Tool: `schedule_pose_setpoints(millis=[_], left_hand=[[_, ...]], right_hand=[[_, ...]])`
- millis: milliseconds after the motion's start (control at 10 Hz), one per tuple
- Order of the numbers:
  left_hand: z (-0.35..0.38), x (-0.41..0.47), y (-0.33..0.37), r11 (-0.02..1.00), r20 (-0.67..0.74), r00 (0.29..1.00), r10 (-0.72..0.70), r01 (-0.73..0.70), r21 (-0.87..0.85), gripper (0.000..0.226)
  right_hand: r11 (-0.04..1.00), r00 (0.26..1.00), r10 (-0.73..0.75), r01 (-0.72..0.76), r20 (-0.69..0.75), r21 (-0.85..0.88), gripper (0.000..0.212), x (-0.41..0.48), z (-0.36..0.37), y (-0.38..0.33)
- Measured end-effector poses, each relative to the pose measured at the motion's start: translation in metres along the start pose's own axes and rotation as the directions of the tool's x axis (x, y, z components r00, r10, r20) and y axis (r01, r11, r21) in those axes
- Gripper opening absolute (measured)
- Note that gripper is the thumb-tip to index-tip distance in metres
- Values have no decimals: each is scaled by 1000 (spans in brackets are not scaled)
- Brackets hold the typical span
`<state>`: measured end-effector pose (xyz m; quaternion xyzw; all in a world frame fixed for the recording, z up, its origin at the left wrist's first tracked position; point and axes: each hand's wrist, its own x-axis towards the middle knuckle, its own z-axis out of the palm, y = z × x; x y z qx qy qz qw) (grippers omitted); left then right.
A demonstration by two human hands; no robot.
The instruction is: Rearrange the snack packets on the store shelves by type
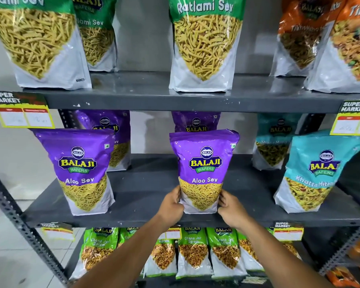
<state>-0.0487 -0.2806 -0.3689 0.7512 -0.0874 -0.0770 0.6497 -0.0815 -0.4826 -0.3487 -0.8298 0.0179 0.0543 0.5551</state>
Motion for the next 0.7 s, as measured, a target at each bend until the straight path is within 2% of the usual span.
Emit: schedule_pose_setpoints(millis=[300, 600, 700], left_hand=[[-6, 5, -8, 998, 16, 1000, -4, 3, 56, 66], [-2, 2, -5, 999, -24, 1000, -9, 10, 31, 66], [-2, -7, 1, 985, -86, 996, -7, 21, 169, 67]], right_hand=[[1000, 1000, 1, 0, -27, 25, 66, -7, 5, -5], [999, 1000, 15, -15, -16, -41, 66, -10, 5, -7], [993, 992, -23, 8, -123, -122, 65, -10, 8, 1]])
